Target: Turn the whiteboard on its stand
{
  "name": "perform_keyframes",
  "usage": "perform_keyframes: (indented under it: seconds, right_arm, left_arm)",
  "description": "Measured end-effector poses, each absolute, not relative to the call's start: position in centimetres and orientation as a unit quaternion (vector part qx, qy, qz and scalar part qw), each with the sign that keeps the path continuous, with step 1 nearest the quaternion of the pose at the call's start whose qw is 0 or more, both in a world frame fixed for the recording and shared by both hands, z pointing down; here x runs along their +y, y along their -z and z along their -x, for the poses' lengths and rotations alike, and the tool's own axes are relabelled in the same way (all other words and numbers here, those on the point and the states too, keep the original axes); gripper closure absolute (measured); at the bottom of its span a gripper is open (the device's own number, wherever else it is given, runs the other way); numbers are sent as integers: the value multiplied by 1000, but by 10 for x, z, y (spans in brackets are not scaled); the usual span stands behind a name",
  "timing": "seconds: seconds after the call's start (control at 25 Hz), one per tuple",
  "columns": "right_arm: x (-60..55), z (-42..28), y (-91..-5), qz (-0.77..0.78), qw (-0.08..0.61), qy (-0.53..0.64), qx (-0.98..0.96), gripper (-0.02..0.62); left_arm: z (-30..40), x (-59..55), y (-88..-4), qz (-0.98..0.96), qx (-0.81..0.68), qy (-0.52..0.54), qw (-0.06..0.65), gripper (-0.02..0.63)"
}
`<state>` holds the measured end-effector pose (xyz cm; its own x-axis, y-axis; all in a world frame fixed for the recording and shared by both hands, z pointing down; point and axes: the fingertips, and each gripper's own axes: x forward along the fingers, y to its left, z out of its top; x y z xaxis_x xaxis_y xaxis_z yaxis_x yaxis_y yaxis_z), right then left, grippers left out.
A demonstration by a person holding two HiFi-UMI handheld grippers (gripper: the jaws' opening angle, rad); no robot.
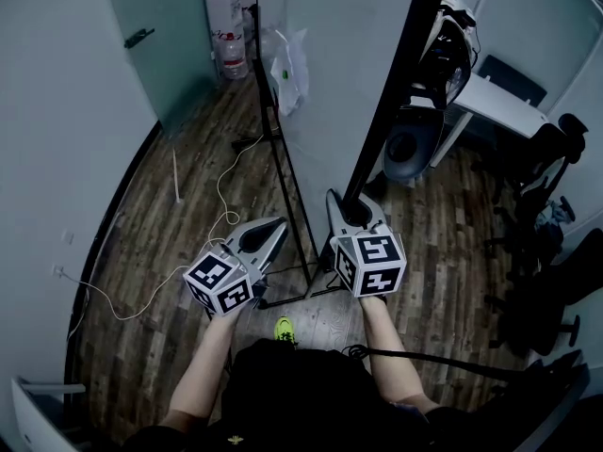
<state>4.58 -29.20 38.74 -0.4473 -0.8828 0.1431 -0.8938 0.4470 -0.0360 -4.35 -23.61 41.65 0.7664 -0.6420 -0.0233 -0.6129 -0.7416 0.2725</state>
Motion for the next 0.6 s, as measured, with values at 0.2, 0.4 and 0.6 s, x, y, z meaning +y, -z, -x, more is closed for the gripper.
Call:
perform_keyframes:
  seconds: [0.2, 0.4, 0.6]
  right_arm:
    - [-291, -44, -387, -522, 48, -48, -850, 515]
    - [-292, -45, -387, -519, 44, -49, -852, 515]
    - [-295, -45, -387, -515, 39, -53, -855, 512]
  left_arm:
    - [47, -244, -417, -931, -339, 59, 124, 589]
    - [45, -250, -417, -933, -331, 58, 128, 588]
    - [46, -257, -421, -934, -328, 58, 131, 588]
